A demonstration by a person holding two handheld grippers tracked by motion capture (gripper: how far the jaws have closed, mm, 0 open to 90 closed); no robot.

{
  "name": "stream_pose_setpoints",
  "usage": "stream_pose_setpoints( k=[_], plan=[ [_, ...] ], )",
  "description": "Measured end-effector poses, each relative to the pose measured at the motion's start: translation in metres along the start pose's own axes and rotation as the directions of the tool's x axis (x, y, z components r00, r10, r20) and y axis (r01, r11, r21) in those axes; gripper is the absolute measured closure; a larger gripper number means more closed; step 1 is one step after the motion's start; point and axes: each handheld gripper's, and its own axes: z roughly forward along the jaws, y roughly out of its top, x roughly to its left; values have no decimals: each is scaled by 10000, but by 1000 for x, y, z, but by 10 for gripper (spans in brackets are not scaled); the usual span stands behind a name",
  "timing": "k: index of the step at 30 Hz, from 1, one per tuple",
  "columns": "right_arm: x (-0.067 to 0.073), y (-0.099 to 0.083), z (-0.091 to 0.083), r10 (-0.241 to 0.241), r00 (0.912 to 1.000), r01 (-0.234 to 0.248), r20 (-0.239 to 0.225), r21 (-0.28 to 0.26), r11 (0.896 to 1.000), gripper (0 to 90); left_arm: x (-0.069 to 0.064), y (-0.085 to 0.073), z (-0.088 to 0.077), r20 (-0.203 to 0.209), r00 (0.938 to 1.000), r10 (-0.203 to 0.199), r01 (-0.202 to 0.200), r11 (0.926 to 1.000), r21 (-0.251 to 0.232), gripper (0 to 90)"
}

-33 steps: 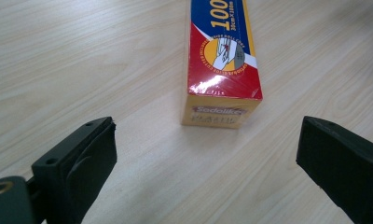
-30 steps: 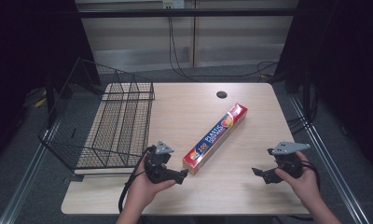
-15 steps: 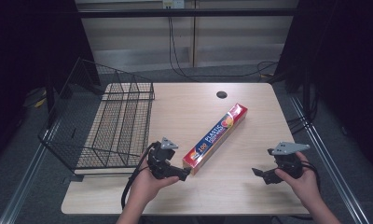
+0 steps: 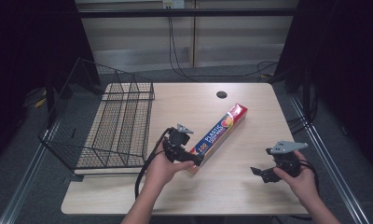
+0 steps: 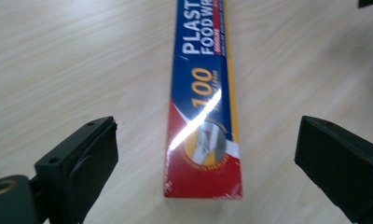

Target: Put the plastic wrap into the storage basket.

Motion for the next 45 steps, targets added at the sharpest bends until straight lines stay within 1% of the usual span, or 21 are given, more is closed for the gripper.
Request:
stream_pose_setpoints(
  k=[2,4,5,7,9,10,11,12,13,16,18,19,25,27,30,32,33,34,36,42,45],
  plan=[
    [0,0,1,5,10000,-5,-47,90,10000,24,3,4,2,55,9998,-185,184,9996,198,91],
    [0,0,1,-5,10000,5,-20,97,10000,24,4,8,4,162,9997,-181,175,9993,319,106],
    [0,0,1,19,10000,-19,-71,67,10000,24,4,10,5,74,9998,-183,180,9990,399,110],
    [-1,0,1,12,10000,-11,-57,47,10000,24,6,11,7,93,9999,-98,94,9989,456,117],
    [-1,0,1,46,10000,-45,-24,79,10000,24,8,15,9,-99,9999,-100,104,9987,492,154],
    [-1,0,1,43,10000,-43,-4,100,9999,24,9,16,10,-49,9998,-171,173,9989,425,156],
    [-1,0,2,22,10000,-22,-29,96,10000,24,11,17,10,-54,10000,-54,56,9989,461,159],
    [-1,0,2,-24,10000,24,-8,91,10000,24,12,18,10,88,10000,5,-7,9996,267,179],
    [-1,0,2,6,10000,-5,-91,97,10000,24,12,19,11,236,9996,-175,172,9998,129,210],
    [-1,0,3,9,10000,-8,-58,109,9999,24,13,21,11,317,9994,-120,118,9999,83,221],
    [-1,0,3,12,10000,-11,-61,118,9999,24,15,24,13,390,9990,-210,212,9998,-48,218],
    [-1,0,3,17,10000,-16,-44,127,9999,24,15,26,13,399,9988,-297,294,9995,86,218],
    [-1,0,3,10,10000,-10,-28,141,9999,24,16,36,21,650,9970,-412,399,9990,211,214],
    [-1,0,3,41,10000,-40,-18,175,9998,24,16,40,24,677,9970,-363,346,9991,254,224],
    [-1,0,3,15,10000,-15,8,174,9998,24,17,45,29,660,9965,-521,490,9977,474,229],
    [-1,0,3,14,10000,-14,14,180,9998,24,17,47,30,633,9968,-483,453,9978,474,236],
    [-1,0,3,6,10000,-6,13,186,9998,24,16,51,33,635,9961,-620,581,9964,619,248],
    [-1,0,4,11,10000,-11,-20,174,9998,24,16,53,35,596,9968,-532,492,9965,681,249],
    [-2,0,4,7,10000,-7,1,173,9998,24,15,56,40,675,9961,-560,503,9952,839,257],
    [-1,0,3,68,10000,-68,29,196,9998,24,13,61,51,676,9967,-445,381,9950,926,259],
    [-1,0,3,41,10000,-42,18,199,9998,24,10,65,60,624,9974,-372,302,9935,1099,241]
  ],
)
